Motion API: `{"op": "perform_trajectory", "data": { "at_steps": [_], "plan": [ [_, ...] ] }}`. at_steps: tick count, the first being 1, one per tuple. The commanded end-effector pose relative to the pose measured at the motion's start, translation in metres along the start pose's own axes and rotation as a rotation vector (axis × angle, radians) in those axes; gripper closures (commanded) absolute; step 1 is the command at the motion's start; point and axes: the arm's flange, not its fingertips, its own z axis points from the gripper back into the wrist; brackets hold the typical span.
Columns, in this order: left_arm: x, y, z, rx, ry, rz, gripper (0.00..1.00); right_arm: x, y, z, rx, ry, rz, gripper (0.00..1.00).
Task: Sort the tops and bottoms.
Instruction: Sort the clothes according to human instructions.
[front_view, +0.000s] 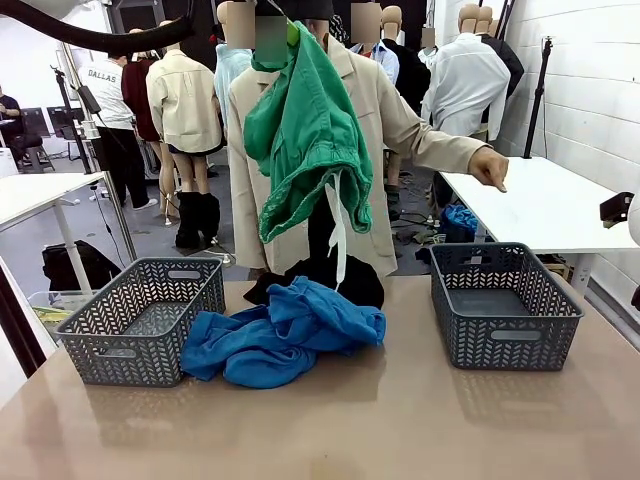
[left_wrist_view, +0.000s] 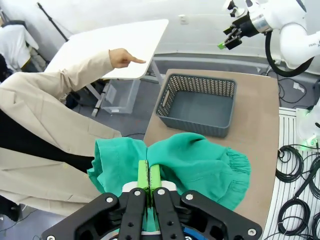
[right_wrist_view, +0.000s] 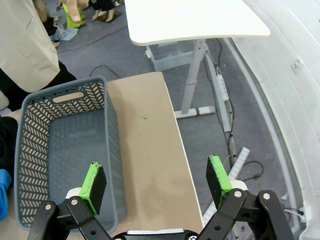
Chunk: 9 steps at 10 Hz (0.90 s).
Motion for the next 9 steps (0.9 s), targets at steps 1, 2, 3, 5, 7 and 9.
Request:
{"op": "perform_trajectory", "data": {
  "at_steps": [1, 2, 3, 5, 7, 9],
  "plan": [
    [0.007, 0.007, -0.025, 0.012, -0.092, -0.056, 1.0, -0.001, -0.001, -0.001, 0.002, 0.008, -0.002, 0.0],
    [0.012, 0.01, -0.053, -0.014, -0.192, -0.07, 1.0, -0.001, -0.001, -0.001, 0.002, 0.008, -0.002, 0.0],
    [0.018, 0.019, -0.081, 0.0, -0.277, -0.059, 1.0, -0.001, -0.001, -0.001, 0.002, 0.008, -0.002, 0.0],
    [0.038, 0.023, -0.134, 0.071, -0.354, -0.085, 1.0, -0.001, -0.001, -0.001, 0.002, 0.008, -0.002, 0.0],
    [0.055, 0.015, -0.198, 0.02, -0.427, -0.061, 1.0, -0.001, -0.001, -0.001, 0.002, 0.008, -0.002, 0.0],
    [0.062, 0.004, -0.259, 0.006, -0.445, -0.081, 1.0, -0.001, -0.001, -0.001, 0.002, 0.008, -0.002, 0.0]
  ]
}}
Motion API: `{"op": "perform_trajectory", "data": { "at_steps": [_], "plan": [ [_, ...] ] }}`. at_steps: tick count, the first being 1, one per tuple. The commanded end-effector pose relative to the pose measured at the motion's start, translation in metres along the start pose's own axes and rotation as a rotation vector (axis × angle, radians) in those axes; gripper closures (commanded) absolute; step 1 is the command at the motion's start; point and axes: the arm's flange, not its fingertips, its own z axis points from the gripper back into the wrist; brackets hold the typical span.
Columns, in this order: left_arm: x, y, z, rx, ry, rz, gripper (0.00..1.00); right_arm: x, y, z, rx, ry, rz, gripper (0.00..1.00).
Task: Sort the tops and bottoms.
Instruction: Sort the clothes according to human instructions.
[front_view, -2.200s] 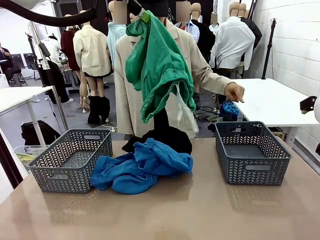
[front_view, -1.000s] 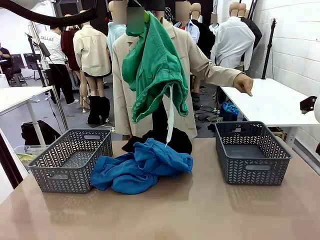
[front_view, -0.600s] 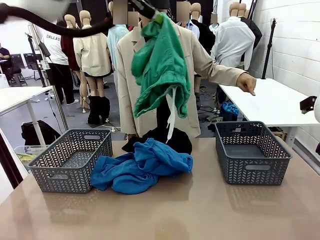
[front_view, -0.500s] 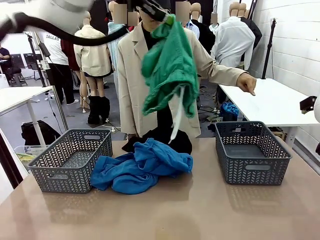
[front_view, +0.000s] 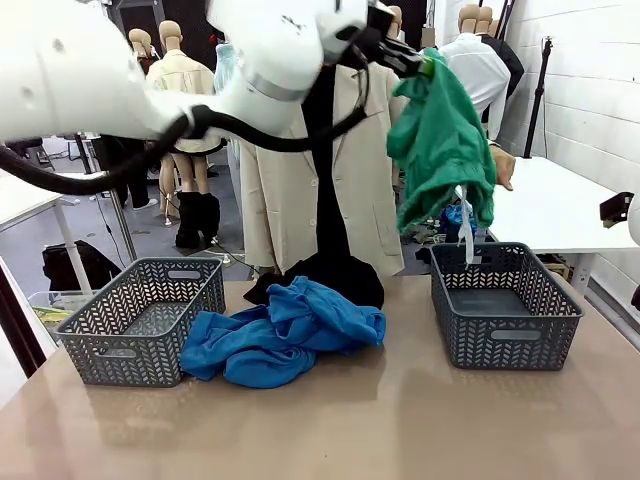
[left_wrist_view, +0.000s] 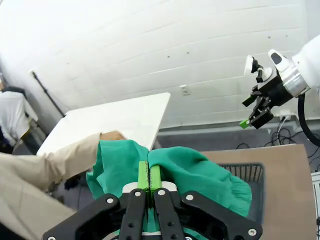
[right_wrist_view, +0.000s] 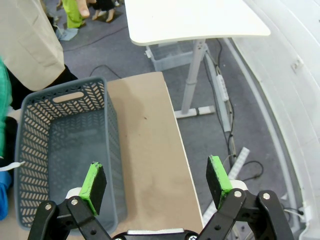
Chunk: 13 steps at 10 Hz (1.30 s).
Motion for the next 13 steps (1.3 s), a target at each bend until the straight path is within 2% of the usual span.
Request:
{"op": "perform_trajectory", "data": {
  "at_steps": [1, 3, 5, 6, 8, 13],
  "plan": [
    [-0.007, 0.014, -0.053, -0.031, -0.087, -0.024, 1.0, -0.001, -0.001, -0.001, 0.002, 0.008, -0.003, 0.0],
    [-0.037, -0.01, -0.106, -0.099, -0.165, 0.076, 1.0, -0.001, -0.001, -0.001, 0.002, 0.008, -0.003, 0.0],
    [-0.065, -0.03, -0.134, -0.126, -0.216, 0.172, 1.0, -0.001, -0.001, -0.001, 0.002, 0.008, -0.003, 0.0],
    [-0.085, -0.046, -0.143, -0.15, -0.152, 0.21, 1.0, -0.001, -0.001, -0.001, 0.002, 0.008, -0.003, 0.0],
    [-0.12, -0.07, -0.141, -0.16, -0.092, 0.225, 1.0, -0.001, -0.001, -0.001, 0.002, 0.008, -0.003, 0.0],
    [-0.172, -0.105, -0.103, -0.271, 0.15, 0.299, 1.0, -0.001, -0.001, -0.001, 0.002, 0.008, -0.003, 0.0]
  ]
}}
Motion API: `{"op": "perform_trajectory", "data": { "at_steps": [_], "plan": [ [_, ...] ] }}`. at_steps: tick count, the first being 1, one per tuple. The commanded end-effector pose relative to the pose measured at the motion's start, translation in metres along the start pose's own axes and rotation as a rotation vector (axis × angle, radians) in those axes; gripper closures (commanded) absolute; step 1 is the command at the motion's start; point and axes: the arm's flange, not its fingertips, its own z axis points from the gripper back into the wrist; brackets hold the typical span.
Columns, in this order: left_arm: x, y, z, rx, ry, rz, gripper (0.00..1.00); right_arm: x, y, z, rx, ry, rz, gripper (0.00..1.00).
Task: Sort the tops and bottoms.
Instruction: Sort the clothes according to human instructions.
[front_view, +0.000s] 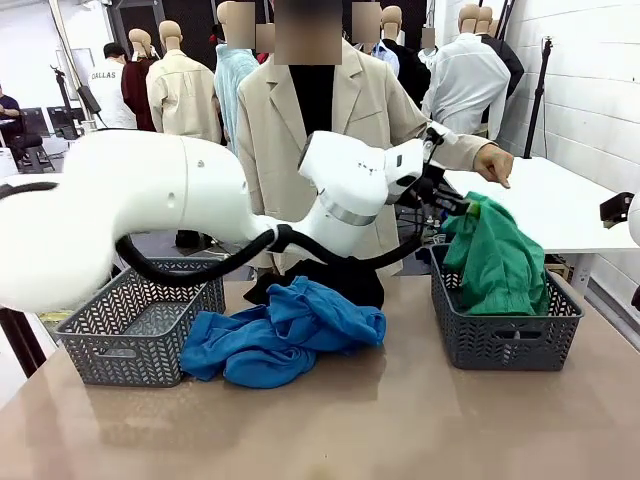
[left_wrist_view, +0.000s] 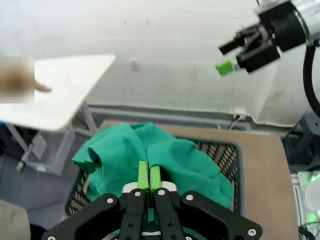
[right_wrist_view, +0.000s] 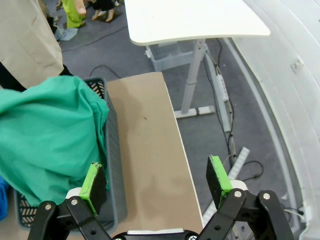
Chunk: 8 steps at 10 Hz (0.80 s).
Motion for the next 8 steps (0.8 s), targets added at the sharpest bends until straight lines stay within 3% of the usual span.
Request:
{"op": "perform_trajectory", "data": {
  "at_steps": [1, 3, 4, 8],
  "plan": [
    [-0.015, -0.031, 0.026, -0.071, 0.084, 0.043, 1.0, -0.001, -0.001, -0.001, 0.003, 0.008, -0.002, 0.0],
    [-0.026, -0.042, 0.022, -0.159, 0.18, 0.091, 1.0, -0.001, -0.001, -0.001, 0.003, 0.008, -0.002, 0.0],
    [-0.024, -0.04, 0.022, -0.205, 0.194, 0.102, 0.95, -0.001, -0.001, -0.001, 0.003, 0.008, -0.002, 0.0],
    [-0.009, -0.035, 0.017, -0.231, 0.075, 0.102, 0.17, -0.001, -0.001, -0.001, 0.003, 0.008, -0.002, 0.0]
  ]
}}
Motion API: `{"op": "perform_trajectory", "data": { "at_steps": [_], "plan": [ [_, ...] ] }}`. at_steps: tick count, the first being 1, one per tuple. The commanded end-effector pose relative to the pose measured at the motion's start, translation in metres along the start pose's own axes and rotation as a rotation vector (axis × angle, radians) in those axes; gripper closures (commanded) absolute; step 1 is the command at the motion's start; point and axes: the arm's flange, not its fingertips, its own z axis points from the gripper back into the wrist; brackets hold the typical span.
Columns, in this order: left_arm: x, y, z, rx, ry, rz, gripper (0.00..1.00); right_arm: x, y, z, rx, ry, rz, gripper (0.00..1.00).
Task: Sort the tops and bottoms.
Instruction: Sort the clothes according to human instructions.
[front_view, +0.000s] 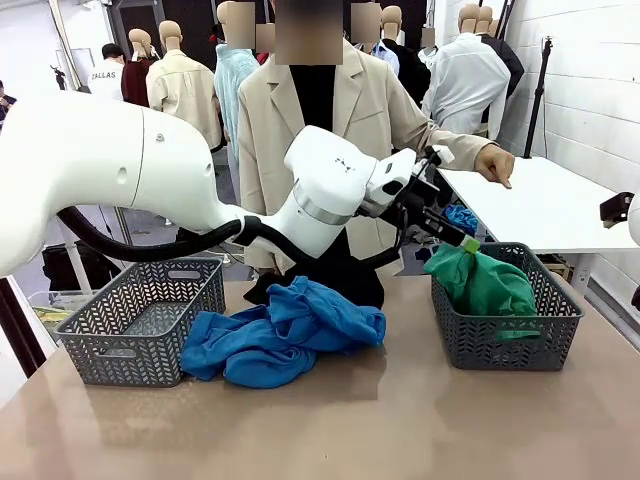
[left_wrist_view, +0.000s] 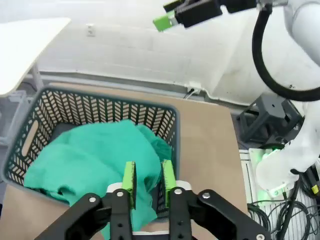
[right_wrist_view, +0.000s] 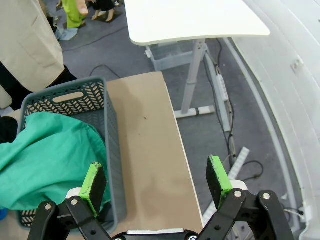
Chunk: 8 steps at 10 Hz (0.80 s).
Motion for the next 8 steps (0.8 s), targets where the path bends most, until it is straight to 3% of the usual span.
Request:
{"op": "perform_trajectory", "data": {
  "at_steps": [1, 3, 6, 7, 8],
  "plan": [
    [0.009, 0.005, 0.001, -0.031, -0.044, -0.011, 0.0, -0.001, -0.001, -0.001, 0.003, 0.008, -0.002, 0.0],
    [0.035, 0.005, 0.012, -0.053, -0.022, -0.001, 0.0, -0.001, -0.001, -0.001, 0.003, 0.008, -0.002, 0.0],
    [0.076, -0.023, 0.086, -0.021, 0.157, -0.037, 0.0, -0.001, -0.001, -0.001, 0.003, 0.008, -0.002, 0.0],
    [0.045, -0.008, 0.032, -0.048, 0.019, -0.034, 0.0, -0.001, -0.001, -0.001, 0.003, 0.008, -0.002, 0.0],
    [0.045, -0.008, 0.032, -0.048, 0.019, -0.034, 0.0, -0.001, -0.001, -0.001, 0.003, 0.008, -0.002, 0.0]
  ]
}}
